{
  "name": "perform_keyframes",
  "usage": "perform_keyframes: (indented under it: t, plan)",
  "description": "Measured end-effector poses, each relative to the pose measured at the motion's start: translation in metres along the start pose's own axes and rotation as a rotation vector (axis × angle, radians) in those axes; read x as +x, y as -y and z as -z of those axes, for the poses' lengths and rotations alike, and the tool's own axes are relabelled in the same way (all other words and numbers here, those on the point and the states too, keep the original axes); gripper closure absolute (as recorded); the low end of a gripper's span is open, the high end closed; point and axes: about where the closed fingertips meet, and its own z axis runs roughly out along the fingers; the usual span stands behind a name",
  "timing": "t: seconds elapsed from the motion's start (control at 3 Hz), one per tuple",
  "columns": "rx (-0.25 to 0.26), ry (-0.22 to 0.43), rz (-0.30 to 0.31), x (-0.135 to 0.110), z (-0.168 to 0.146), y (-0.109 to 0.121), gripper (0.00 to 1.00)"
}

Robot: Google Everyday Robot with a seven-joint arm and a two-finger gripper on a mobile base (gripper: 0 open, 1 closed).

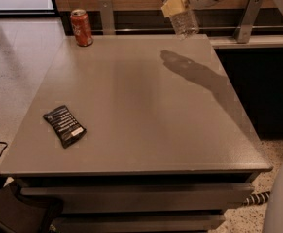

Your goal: Place water bottle upright

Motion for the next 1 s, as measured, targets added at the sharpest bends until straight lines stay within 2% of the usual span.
perform_keyframes:
  t: [0.67, 1.0]
  plan:
    - [-0.064, 0.175, 0.213, 0.006, -0.008, -0.008, 1.0]
    - [-0.072, 0.194, 0.311, 0.003, -0.011, -0.016, 1.0]
